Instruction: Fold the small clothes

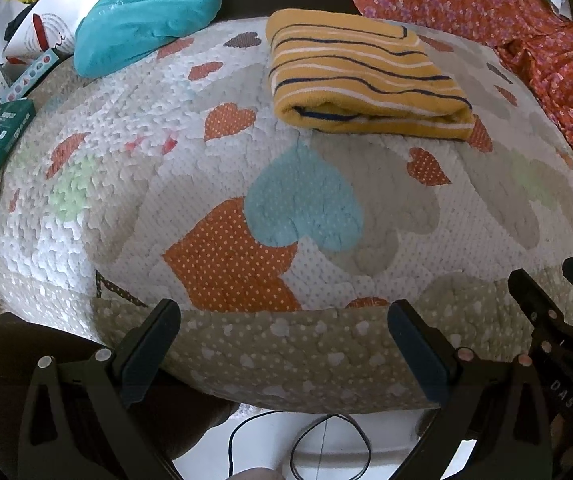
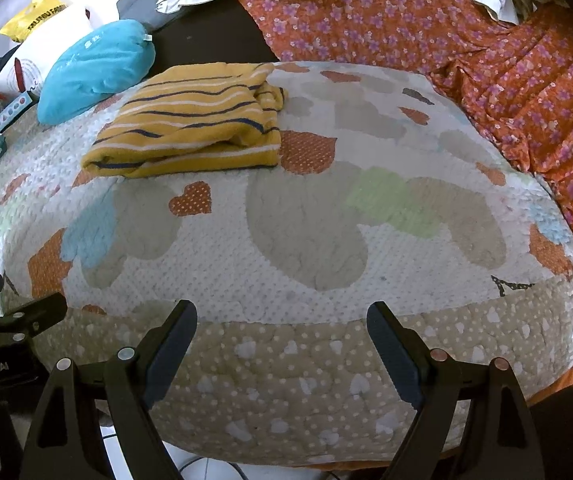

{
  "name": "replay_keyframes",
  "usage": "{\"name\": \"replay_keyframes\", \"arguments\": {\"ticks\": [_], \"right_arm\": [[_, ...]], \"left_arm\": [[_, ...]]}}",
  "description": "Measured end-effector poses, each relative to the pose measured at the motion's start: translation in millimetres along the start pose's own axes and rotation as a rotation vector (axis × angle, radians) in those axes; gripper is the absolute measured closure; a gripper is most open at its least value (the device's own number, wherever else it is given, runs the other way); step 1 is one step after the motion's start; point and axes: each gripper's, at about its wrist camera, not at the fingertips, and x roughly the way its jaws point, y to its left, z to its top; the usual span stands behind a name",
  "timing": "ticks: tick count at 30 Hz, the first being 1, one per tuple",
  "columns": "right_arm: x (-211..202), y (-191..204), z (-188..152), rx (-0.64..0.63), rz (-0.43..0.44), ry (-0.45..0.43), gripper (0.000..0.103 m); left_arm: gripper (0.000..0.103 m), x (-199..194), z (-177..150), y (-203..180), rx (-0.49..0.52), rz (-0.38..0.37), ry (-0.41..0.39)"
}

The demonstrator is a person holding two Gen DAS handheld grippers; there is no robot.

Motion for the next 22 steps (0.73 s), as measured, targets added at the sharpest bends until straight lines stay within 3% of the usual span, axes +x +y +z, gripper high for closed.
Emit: {"name": "replay_keyframes", "arguments": {"ticks": [13,22], "right_arm": [[-1,7,-2,-0.016,-0.003,0.003,0.013],[-2,9,-2,-0.017,0.001,0.0,0.013]], "left_arm": [[0.0,3,0,0,0.0,-0.012,0.012],[0.0,-1,-2,-9,0.04,0.018,-0.008]]}}
